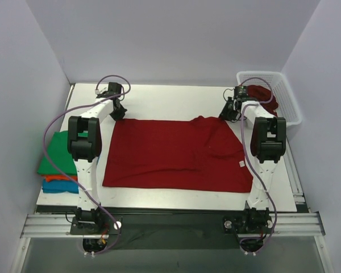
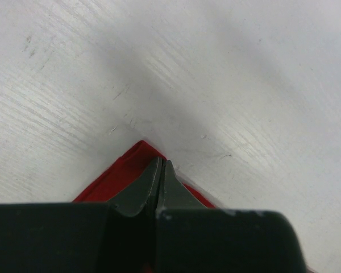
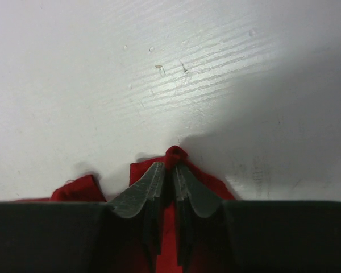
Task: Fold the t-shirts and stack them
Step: Grap the side of the flattened tshirt furthest away from the robot with both arms
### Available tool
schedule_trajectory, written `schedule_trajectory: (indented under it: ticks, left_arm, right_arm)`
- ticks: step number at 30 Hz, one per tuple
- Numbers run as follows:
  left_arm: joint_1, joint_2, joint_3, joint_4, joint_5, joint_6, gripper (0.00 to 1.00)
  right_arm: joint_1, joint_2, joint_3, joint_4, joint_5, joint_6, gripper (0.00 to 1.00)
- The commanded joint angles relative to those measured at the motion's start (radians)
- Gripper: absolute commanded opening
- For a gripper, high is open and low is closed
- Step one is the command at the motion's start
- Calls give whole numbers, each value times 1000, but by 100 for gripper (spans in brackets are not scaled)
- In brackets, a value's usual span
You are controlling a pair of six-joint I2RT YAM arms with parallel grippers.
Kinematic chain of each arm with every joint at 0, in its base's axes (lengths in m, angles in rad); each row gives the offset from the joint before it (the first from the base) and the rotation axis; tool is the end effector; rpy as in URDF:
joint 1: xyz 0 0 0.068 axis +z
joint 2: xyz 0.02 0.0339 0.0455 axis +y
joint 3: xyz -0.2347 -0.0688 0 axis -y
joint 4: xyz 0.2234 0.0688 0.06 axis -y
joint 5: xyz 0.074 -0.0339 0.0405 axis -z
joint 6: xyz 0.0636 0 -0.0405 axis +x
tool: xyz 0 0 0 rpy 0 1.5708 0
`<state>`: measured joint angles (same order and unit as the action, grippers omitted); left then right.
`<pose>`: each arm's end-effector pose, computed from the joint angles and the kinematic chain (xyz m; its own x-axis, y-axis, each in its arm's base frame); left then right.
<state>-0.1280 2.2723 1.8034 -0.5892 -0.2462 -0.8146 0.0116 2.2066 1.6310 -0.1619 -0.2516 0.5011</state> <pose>0.4626 -0.0439 0.1271 -0.5968 -0.6345 -0.4911 -0.6251 0.7514 -0.2111 0.4796 0.0214 0.1399 -0.6836 0.4574 -0.5687 0.1516 0.8513 0.5024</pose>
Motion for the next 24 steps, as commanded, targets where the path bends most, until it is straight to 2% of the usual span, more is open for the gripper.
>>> schedule_trajectory:
  ticks: [1, 3, 4, 16, 24]
  left_arm:
    - [2, -25, -26, 9, 41, 9, 0]
    - [2, -33, -26, 15, 53, 15, 0]
    - [4, -43, -26, 23, 59, 17, 0]
    - [16, -126, -32, 45, 108, 45, 0]
    - [47, -195, -104, 69, 128, 48, 0]
  right_arm:
    - [-6, -5, 38, -25, 3, 17, 9]
    - [-7, -24, 32, -25, 3, 20, 1]
    - [-7, -31, 29, -24, 3, 20, 0]
    - [-7, -251, -72, -25, 84, -12, 0]
    - [-7, -379, -186, -24, 112, -19, 0]
